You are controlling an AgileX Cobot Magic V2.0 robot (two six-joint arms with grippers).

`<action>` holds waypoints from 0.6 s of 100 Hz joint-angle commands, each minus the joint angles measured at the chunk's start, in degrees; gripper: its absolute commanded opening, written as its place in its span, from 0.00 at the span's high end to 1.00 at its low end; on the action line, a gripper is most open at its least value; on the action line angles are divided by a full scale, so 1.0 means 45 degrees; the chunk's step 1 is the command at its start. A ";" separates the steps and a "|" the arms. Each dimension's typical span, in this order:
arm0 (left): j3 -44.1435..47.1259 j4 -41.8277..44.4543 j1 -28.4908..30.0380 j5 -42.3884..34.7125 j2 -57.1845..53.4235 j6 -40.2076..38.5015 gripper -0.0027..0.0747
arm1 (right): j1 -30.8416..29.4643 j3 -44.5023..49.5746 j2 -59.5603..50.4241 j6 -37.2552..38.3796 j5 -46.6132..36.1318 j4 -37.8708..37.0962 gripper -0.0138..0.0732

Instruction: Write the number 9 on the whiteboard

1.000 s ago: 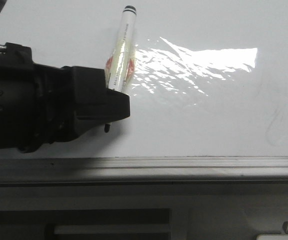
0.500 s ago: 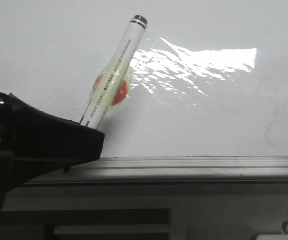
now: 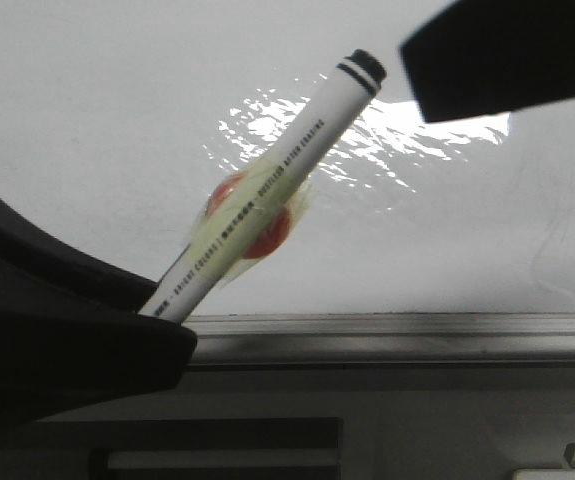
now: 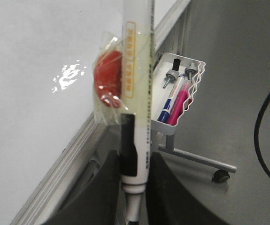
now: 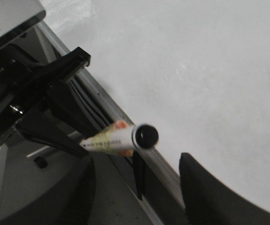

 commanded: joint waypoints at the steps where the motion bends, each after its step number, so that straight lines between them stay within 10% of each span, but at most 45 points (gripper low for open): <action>1: -0.0292 0.0398 -0.0008 -0.0791 -0.0334 -0.0024 0.99 | 0.0343 -0.1076 0.0511 -0.0154 -0.0207 0.0188 0.40; 42: -0.0292 0.1410 -0.0008 -0.0921 -0.0367 -0.0024 0.99 | 0.0467 -0.1705 0.2174 -0.0154 0.0721 0.1847 0.41; 60: -0.0292 0.1410 -0.0008 -0.0921 -0.0367 -0.0024 0.99 | 0.0467 -0.1725 0.2233 -0.0154 0.0971 0.2306 0.67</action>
